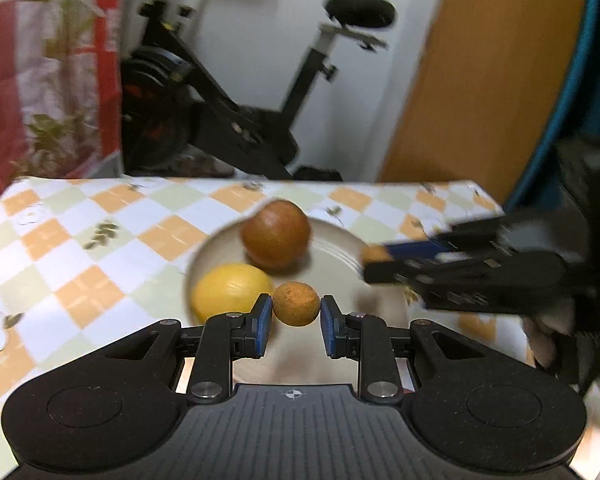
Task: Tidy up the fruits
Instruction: 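Lower the small brown fruits onto the plate and open both grippers, then move both grippers to the red apple and close on it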
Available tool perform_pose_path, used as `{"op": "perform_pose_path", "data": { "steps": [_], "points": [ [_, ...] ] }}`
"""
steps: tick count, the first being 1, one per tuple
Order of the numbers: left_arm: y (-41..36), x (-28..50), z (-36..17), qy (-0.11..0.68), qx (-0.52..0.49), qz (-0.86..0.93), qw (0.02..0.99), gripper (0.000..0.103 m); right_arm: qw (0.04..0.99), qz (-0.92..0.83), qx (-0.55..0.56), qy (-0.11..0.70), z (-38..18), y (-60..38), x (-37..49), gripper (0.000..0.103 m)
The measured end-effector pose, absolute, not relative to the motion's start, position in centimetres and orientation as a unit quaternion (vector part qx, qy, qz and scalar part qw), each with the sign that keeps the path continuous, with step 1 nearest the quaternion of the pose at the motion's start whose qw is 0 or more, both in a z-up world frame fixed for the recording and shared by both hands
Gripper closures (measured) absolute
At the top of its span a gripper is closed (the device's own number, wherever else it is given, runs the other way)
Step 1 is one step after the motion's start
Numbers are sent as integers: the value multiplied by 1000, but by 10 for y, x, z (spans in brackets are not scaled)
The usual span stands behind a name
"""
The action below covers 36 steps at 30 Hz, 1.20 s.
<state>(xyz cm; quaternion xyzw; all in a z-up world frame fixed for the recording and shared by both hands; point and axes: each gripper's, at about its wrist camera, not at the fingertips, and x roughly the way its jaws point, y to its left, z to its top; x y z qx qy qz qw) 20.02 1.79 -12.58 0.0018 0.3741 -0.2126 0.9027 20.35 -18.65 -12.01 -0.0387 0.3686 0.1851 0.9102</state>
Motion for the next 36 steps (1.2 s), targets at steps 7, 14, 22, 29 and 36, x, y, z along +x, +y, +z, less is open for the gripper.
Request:
{"op": "perform_pose_path", "data": {
  "steps": [7,14,22,29,36],
  "points": [
    [2,212,-153,416,37,-220,881,75,895,180,-48,405,-148,-183,233,75],
    [13,216,-158,436,33,-209,875,75,894,169,-56,411,-156,-186,240,75],
    [15,215,-155,448,42,-194,872,75,901,161,-41,401,-149,-194,236,72],
    [26,206,-143,447,42,-179,875,71,906,172,-36,386,-130,-199,215,66],
    [37,196,-123,439,14,-179,880,63,906,199,-28,373,-107,-196,180,51]
  ]
}}
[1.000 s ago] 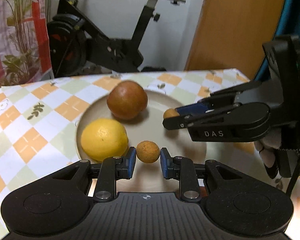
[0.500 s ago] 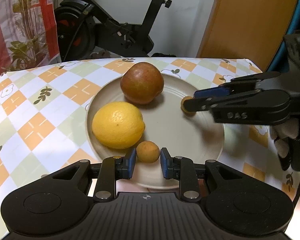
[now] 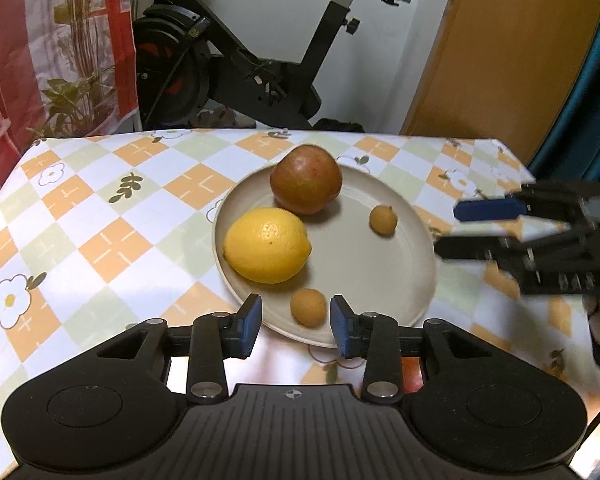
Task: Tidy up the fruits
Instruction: 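Move both grippers to the red apple and close on it, then carry the red apple with both grippers over the plate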
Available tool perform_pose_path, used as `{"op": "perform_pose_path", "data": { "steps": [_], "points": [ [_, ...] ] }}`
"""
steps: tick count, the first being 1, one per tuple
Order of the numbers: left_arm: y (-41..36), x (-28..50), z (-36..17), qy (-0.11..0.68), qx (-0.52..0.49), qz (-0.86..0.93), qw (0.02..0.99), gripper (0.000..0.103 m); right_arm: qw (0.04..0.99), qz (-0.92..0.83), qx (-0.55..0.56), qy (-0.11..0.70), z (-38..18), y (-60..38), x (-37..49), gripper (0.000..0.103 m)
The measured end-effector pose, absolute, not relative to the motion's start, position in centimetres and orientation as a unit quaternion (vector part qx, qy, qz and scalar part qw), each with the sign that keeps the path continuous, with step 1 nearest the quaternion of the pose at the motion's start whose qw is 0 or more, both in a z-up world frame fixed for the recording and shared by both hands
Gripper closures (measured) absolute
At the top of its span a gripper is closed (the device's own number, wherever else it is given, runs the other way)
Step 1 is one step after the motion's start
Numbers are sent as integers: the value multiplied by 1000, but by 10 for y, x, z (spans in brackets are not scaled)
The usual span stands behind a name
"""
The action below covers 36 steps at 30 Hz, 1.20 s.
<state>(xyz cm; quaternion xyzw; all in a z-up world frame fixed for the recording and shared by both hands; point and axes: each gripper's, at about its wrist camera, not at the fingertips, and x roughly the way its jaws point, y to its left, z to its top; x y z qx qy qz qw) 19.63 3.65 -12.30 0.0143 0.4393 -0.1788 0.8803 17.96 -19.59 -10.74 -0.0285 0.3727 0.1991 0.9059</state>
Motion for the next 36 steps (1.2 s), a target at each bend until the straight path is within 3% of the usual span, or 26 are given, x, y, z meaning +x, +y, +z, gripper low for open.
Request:
{"op": "perform_pose_path", "data": {
  "steps": [2,6,9,36],
  "points": [
    [37,194,-118,438,6,-183,880,63,905,206,-27,371,-103,-193,170,44],
    [34,188,-111,439,-10,-196,877,50,904,218,-17,368,-96,-188,151,34],
    [28,185,-111,444,-13,-208,871,49,902,223,-6,370,-95,-183,140,26],
    [-2,177,-144,500,-51,-244,829,48,868,239,-20,435,-144,-141,123,26]
  ]
}}
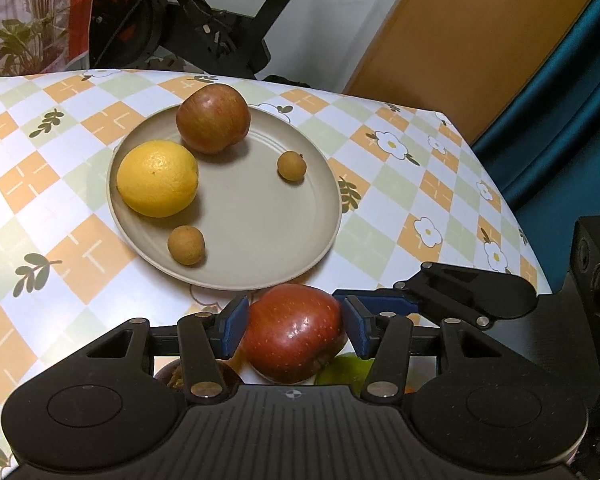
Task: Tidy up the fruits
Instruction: 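Carry the red apple with both grippers over the plate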
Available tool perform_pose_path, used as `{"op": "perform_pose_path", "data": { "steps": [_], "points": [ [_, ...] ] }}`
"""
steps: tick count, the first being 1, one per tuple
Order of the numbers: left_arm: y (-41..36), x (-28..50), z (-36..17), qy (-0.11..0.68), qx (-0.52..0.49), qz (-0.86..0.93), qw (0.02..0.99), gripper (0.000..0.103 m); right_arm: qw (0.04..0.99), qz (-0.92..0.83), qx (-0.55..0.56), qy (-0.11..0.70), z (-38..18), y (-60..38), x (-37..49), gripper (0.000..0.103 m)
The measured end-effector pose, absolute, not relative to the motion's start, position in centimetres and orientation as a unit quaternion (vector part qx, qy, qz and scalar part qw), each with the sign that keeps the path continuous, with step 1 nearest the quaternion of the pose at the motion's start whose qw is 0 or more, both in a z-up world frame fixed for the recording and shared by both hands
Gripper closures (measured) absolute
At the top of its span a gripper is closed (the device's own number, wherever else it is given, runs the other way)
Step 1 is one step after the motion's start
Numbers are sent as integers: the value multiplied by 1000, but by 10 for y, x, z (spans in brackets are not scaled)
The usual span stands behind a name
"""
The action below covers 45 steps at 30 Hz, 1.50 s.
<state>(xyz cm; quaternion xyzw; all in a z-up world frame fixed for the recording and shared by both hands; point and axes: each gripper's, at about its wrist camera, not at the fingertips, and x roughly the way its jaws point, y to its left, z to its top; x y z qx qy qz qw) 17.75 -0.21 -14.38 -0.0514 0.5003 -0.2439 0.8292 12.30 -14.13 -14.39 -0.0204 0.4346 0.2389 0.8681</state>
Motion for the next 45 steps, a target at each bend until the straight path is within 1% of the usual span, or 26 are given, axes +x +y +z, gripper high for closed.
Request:
{"op": "perform_pose_path", "data": {
  "steps": [8,12,19,26,27,28,29,30,35,38,40,42,45],
  "points": [
    [-3,179,-145,501,-55,-243,829,47,866,229,13,444,-152,-149,125,28],
    [-4,180,-146,501,-54,-243,829,46,866,230,32,442,-154,-152,126,32],
    [-5,178,-142,494,-68,-257,828,46,870,225,30,438,-151,-153,123,33],
    [-8,178,-133,483,-77,-274,828,46,877,235,20,420,-134,-156,121,35],
    [-9,178,-134,484,-74,-274,828,46,878,236,18,417,-132,-156,122,38],
    [-10,178,-135,485,-70,-271,828,46,879,236,16,414,-131,-156,123,49],
    [-11,179,-136,486,-66,-268,829,46,880,241,18,409,-129,-156,124,49],
    [-9,179,-137,487,-66,-265,829,46,879,243,18,410,-128,-156,126,53],
    [-3,181,-144,497,-71,-256,826,46,875,248,-10,416,-125,-149,127,53],
    [-1,181,-148,502,-68,-251,825,46,872,248,-8,423,-129,-149,126,47],
    [0,180,-151,506,-66,-248,824,46,869,250,-7,427,-132,-147,126,41],
    [1,180,-154,509,-66,-248,822,45,868,251,-7,429,-135,-146,125,38],
    [2,180,-154,509,-69,-250,820,46,863,254,-2,436,-140,-144,125,38]
  ]
}}
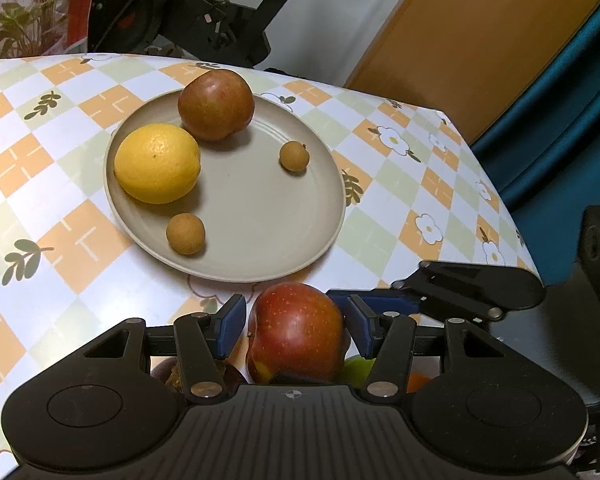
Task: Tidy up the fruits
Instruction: 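Carry the red apple with both grippers over the plate, then lower the red apple onto the plate and open both grippers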
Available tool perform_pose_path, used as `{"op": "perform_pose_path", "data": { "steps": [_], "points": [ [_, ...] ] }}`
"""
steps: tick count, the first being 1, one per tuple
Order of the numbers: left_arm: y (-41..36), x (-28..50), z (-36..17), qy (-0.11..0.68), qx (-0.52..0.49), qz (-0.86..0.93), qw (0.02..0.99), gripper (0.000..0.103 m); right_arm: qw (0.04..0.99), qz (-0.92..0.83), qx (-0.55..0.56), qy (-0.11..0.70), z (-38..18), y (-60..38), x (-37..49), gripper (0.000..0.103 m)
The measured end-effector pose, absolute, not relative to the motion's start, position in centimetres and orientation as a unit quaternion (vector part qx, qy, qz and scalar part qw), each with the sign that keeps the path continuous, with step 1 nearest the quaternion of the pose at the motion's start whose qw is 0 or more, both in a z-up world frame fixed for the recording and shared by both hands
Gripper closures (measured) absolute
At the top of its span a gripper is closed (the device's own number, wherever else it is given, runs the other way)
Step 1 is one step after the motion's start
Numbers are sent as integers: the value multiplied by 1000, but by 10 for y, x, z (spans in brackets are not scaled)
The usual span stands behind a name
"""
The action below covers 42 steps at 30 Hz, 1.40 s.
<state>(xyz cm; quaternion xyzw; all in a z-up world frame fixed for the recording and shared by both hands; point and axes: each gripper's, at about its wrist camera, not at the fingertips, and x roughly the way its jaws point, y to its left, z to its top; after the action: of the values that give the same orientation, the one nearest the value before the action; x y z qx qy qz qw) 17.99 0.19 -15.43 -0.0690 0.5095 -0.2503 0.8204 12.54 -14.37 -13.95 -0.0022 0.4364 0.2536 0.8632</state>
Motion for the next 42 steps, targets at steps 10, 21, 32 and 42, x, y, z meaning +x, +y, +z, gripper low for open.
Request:
{"op": "perform_pose_path", "data": {
  "steps": [10,21,32,42],
  "points": [
    [2,174,-146,493,-76,-266,825,49,857,256,10,448,-144,-147,125,37],
    [5,202,-129,450,-119,-245,851,49,882,235,-13,409,-123,-154,154,37],
    [19,242,-134,447,-156,-213,855,49,887,214,-11,409,-130,-148,206,37],
    [25,252,-138,444,-159,-204,858,50,889,191,-18,416,-144,-147,233,37]
  ]
}}
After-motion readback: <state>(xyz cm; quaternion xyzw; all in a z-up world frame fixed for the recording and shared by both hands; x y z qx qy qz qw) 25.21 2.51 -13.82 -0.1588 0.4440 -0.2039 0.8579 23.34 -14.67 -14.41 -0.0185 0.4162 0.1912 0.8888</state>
